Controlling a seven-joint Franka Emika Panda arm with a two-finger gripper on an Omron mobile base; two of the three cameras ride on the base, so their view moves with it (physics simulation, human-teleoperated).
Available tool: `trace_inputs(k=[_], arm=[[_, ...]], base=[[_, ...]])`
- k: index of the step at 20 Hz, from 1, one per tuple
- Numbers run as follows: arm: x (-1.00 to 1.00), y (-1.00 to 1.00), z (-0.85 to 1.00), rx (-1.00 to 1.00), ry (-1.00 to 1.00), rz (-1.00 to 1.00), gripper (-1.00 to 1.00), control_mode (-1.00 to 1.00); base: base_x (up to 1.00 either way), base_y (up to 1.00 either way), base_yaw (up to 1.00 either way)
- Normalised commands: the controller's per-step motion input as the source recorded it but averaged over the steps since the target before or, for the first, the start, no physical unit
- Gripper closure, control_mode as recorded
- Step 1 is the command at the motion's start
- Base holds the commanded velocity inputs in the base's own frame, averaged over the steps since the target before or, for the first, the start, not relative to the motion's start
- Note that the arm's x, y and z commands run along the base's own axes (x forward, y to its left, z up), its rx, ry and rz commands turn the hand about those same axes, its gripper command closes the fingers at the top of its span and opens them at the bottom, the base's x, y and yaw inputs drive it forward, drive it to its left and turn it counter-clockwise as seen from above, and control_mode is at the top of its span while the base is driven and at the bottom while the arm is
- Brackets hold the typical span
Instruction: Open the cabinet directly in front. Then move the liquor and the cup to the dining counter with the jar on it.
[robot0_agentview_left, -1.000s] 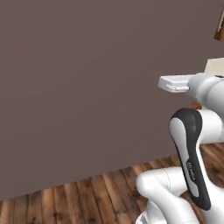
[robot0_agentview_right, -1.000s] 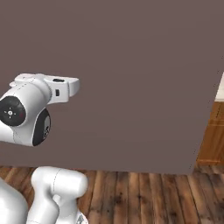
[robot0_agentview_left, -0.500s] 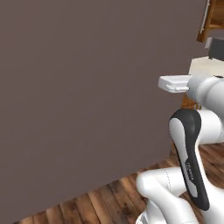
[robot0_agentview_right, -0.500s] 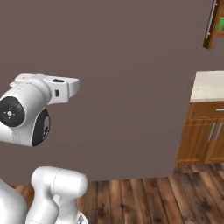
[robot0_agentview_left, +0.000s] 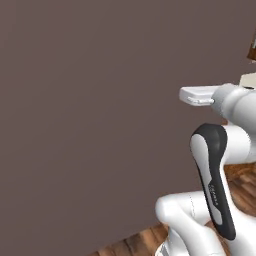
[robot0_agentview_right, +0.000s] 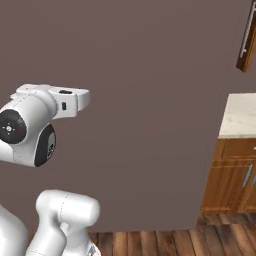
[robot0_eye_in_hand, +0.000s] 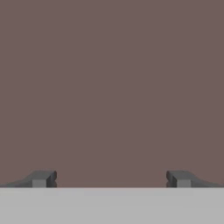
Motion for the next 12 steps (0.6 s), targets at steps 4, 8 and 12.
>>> trace_inputs(k=[4,8,12], arm=[[0.0,0.0,0.0,0.0,0.0,0.0,-1.0,1.0],[0.0,0.0,0.0,0.0,0.0,0.0,-1.0,1.0],[0.0,0.0,0.0,0.0,0.0,0.0,-1.0,1.0]], base=[[0.12,-1.0,0.09],[0.16,-1.0,0.0],[0.17,-1.0,0.0]])
